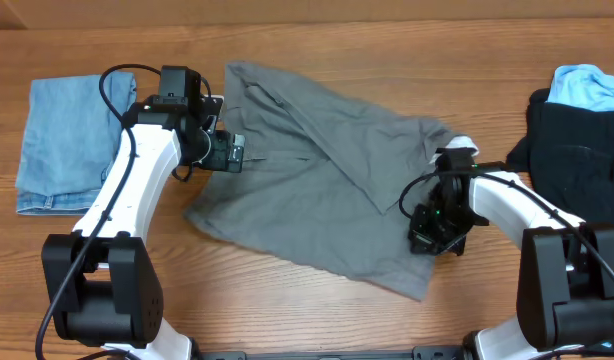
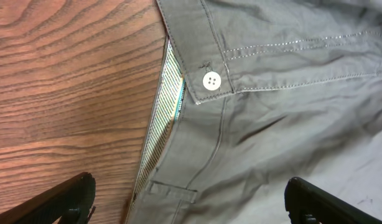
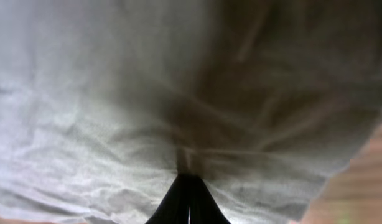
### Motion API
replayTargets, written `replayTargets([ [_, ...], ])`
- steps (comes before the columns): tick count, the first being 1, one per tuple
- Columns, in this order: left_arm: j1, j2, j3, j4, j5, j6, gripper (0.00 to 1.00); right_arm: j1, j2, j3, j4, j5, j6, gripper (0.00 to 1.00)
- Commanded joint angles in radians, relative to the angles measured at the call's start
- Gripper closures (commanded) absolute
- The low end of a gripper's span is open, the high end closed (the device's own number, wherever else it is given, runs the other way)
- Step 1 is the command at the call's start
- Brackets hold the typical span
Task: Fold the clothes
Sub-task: 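Lower the right gripper onto the pants' right side, then grasp the pants with both grippers and pull them flat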
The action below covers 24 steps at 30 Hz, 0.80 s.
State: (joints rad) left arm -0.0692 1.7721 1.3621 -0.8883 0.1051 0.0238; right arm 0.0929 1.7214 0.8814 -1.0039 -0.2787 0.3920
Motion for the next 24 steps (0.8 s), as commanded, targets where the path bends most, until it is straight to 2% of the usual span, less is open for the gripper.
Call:
replayTargets([
  [1,0.011,0.006,0.015,0.007,0.018,-0.021,0.00,-0.030,0.007,-0.018,-0.023,0.139,0.029,0.96],
  [13,0.011,0.006,0.015,0.008,0.015,-0.021,0.00,-0.082,0.007,0.037,-0.057,0.316,0.100,0.96],
  [18,0.011,0.006,0.015,0.016,0.026,-0.021,0.00,-0.082,0.006,0.052,-0.054,0.292,0.091,0.95],
  [22,0.011,0.007,0.012,0.009,0.026,-0.028,0.09,-0.082,0.006,0.080,-0.069,0.273,0.091,0.94],
  [24,0.011,0.016,0.001,0.018,0.027,-0.055,0.10,-0.082,0.006,0.084,-0.063,0.274,0.091,0.94],
])
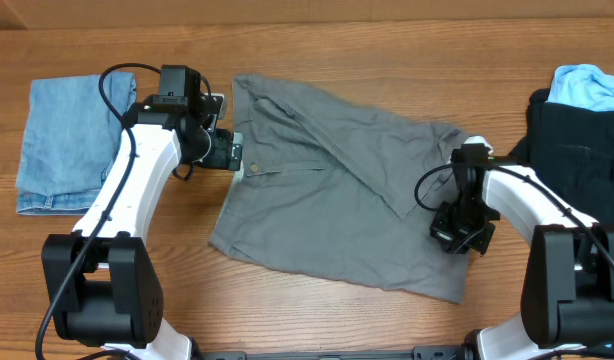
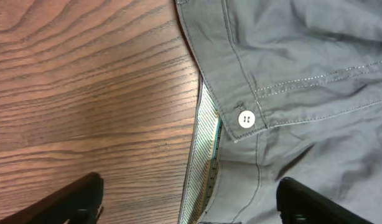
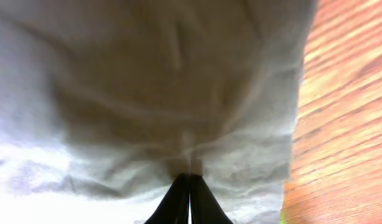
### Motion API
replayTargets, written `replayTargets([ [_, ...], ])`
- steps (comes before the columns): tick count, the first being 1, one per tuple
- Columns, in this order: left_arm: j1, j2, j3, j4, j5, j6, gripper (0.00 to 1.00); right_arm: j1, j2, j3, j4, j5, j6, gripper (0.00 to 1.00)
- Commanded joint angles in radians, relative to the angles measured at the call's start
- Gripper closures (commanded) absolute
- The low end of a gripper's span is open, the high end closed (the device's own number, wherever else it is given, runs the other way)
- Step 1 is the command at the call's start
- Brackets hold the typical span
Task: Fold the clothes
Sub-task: 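Grasp the pants with both grippers and pull them flat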
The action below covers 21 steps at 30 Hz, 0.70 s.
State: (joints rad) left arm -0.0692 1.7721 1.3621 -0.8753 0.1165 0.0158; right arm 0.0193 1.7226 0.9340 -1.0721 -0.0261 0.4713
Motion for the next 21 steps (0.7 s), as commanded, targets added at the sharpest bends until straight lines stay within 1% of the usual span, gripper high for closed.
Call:
replayTargets([
  [1,0.011,0.042,-0.004,0.006,0.020,-0.059,0.09,-0.008,0.005,0.032,0.012,0.021,0.011,0.94],
  [5,0.010,0.134,-0.004,0.026,0.098,-0.058,0.07,-0.008,0.005,0.032,0.017,0.021,0.006,0.94],
  [8,0.010,0.199,-0.004,0.060,0.129,-0.058,0.13,-0.008,0.006,0.032,0.016,0.022,-0.007,0.94],
  [9,0.010,0.214,-0.004,0.069,0.138,-0.058,0.14,-0.008,0.005,0.032,0.015,0.025,-0.007,0.94],
  [15,0.010,0.251,-0.004,0.115,0.219,-0.057,0.12,-0.008,0.006,0.032,0.019,0.025,-0.007,0.94],
  [19,0.010,0.251,-0.003,0.140,0.227,-0.058,0.16,-0.008,0.006,0.032,0.019,0.025,-0.008,0.93],
  [21,0.010,0.250,-0.001,0.148,0.247,-0.059,0.19,-0.008,0.006,0.032,0.019,0.025,-0.008,0.93],
])
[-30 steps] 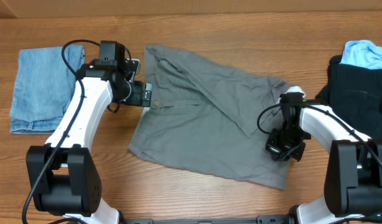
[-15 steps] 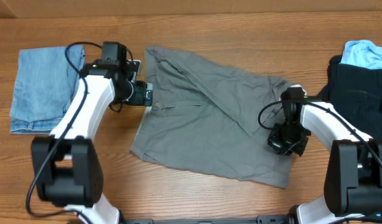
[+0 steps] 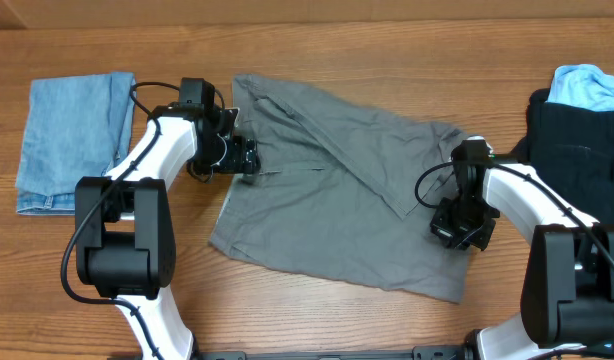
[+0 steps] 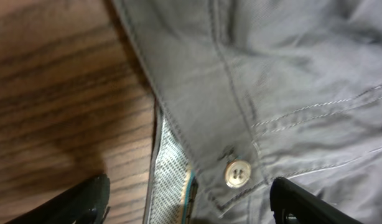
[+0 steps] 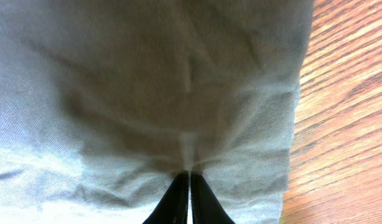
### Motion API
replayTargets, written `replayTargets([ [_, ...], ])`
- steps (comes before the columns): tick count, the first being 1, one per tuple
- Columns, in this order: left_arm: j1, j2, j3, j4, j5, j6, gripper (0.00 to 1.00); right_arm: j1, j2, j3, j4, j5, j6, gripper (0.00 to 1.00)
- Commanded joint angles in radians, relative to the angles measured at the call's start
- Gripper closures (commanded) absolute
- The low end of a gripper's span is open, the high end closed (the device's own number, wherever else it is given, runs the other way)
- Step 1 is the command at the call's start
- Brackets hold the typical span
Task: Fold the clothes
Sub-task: 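Grasp the pants with both grippers and pull them flat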
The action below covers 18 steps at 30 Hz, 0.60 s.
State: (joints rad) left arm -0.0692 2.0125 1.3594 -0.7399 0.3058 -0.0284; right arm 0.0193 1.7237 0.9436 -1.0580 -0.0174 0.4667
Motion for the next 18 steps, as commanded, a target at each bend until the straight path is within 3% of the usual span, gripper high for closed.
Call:
replayTargets([
  [1,0.010,0.009,0.004,0.013,0.064,-0.023,0.21,-0.008,0.004,0.023,0.005,0.016,-0.003,0.93],
  [7,0.008,0.009,0.012,0.011,0.142,-0.040,0.43,-0.008,0.005,0.023,0.006,0.017,-0.003,0.93],
  [18,-0.034,0.010,0.011,0.006,0.078,-0.040,0.43,-0.008,0.005,0.023,0.005,0.016,-0.022,0.92],
])
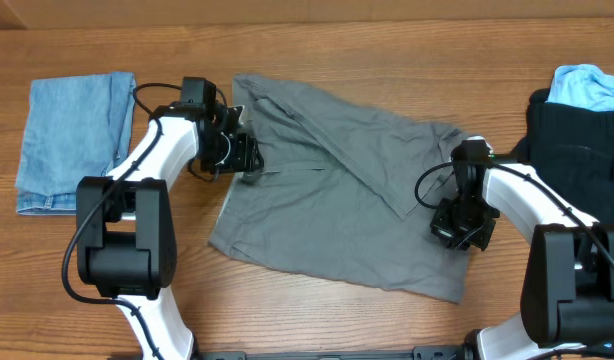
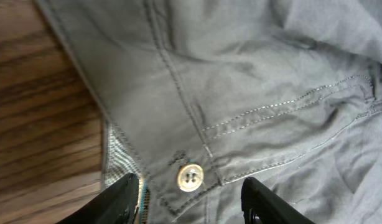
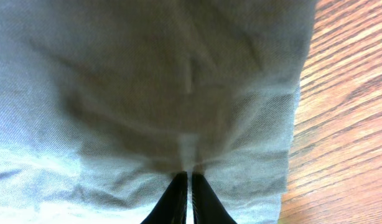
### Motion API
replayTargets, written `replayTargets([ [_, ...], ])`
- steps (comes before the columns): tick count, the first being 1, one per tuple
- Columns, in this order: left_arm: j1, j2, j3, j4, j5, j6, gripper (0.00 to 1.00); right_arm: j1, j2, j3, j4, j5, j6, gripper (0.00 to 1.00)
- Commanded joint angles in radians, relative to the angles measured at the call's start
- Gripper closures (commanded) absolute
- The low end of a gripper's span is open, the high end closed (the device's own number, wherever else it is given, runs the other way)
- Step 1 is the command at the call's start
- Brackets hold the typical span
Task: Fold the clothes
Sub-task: 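Grasp the pants with both grippers and pull them flat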
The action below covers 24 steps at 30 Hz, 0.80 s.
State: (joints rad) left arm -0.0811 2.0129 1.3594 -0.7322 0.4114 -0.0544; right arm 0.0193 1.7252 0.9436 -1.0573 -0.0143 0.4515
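Observation:
Grey shorts (image 1: 337,200) lie spread across the middle of the table, one leg folded diagonally over the other. My left gripper (image 1: 241,158) is at their waistband on the left. It is open, its fingers (image 2: 125,199) straddling the white button (image 2: 190,177) and the striped inner band. My right gripper (image 1: 460,230) sits low on the right hem. In the right wrist view it (image 3: 190,182) is pinched on a thin fold of the grey cloth, with wood showing to the right.
Folded blue jeans (image 1: 72,140) lie at the far left. A black garment (image 1: 577,155) and a light blue one (image 1: 592,85) are piled at the right edge. Bare wood runs along the front and back.
My left gripper has shifted further over the waistband and its fingers stand closer together around the button. The right gripper holds the hem in the same place.
At first the shorts lay skewed toward the left, my right gripper shut on their right hem and my left open over the waistband. Then the shorts lay further right and flatter. After that my left gripper sat lower at the button, where it is now.

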Motion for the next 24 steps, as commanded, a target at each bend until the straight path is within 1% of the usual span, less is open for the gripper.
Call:
replayTargets([
  [1,-0.025,0.010,0.011,-0.002,-0.031,-0.013,0.42,-0.008,0.003,0.023,0.005,0.013,-0.007,0.92],
  [3,-0.030,0.011,0.011,-0.002,-0.036,-0.013,0.41,-0.008,0.003,0.023,0.005,0.013,-0.007,0.92],
  [10,-0.037,0.011,0.008,-0.027,-0.135,-0.014,0.37,-0.008,0.003,0.023,0.005,0.013,-0.007,0.92],
  [15,-0.039,0.011,0.008,-0.026,-0.126,-0.023,0.39,-0.008,0.003,0.023,0.005,0.013,-0.007,0.92],
  [21,-0.044,0.011,0.007,-0.029,-0.079,-0.024,0.38,-0.008,0.003,0.023,0.003,0.013,-0.007,0.92],
  [24,-0.044,0.011,0.004,-0.030,-0.078,-0.024,0.42,-0.008,0.003,0.023,0.003,0.013,-0.007,0.92],
])
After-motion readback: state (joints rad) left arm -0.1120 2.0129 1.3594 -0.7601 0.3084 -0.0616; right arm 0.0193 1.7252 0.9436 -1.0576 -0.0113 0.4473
